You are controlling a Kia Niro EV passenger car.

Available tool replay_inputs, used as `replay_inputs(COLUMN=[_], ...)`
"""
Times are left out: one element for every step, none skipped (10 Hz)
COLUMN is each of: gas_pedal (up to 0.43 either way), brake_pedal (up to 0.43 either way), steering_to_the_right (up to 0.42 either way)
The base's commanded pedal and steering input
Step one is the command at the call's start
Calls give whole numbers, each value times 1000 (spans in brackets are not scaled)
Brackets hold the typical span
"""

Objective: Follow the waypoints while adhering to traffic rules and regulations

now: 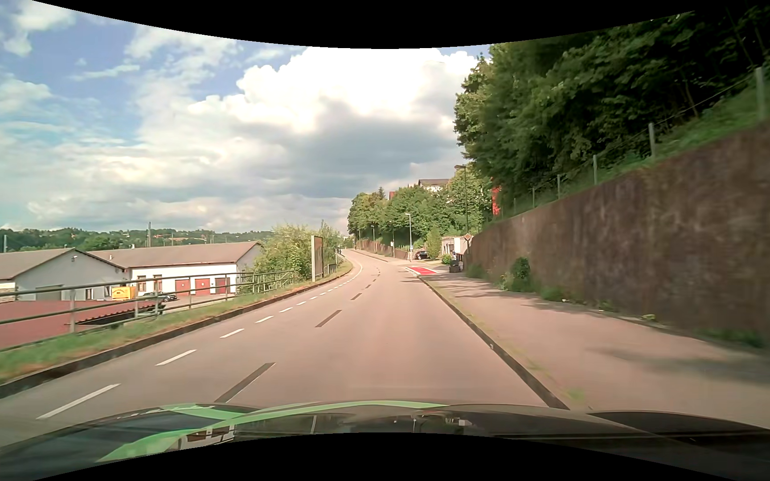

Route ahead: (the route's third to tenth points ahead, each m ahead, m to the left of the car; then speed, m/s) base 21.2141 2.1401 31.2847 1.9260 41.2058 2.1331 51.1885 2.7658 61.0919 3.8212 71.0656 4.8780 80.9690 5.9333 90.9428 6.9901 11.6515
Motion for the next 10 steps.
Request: replay_inputs(gas_pedal=[87, 79, 79, 79, 79, 79, 79, 79, 79, 79], brake_pedal=[0, 0, 0, 0, 0, 0, 0, 0, 0, 0], steering_to_the_right=[-11, -12, -11, -11, -10, -9, -9, -8, -8, -8])
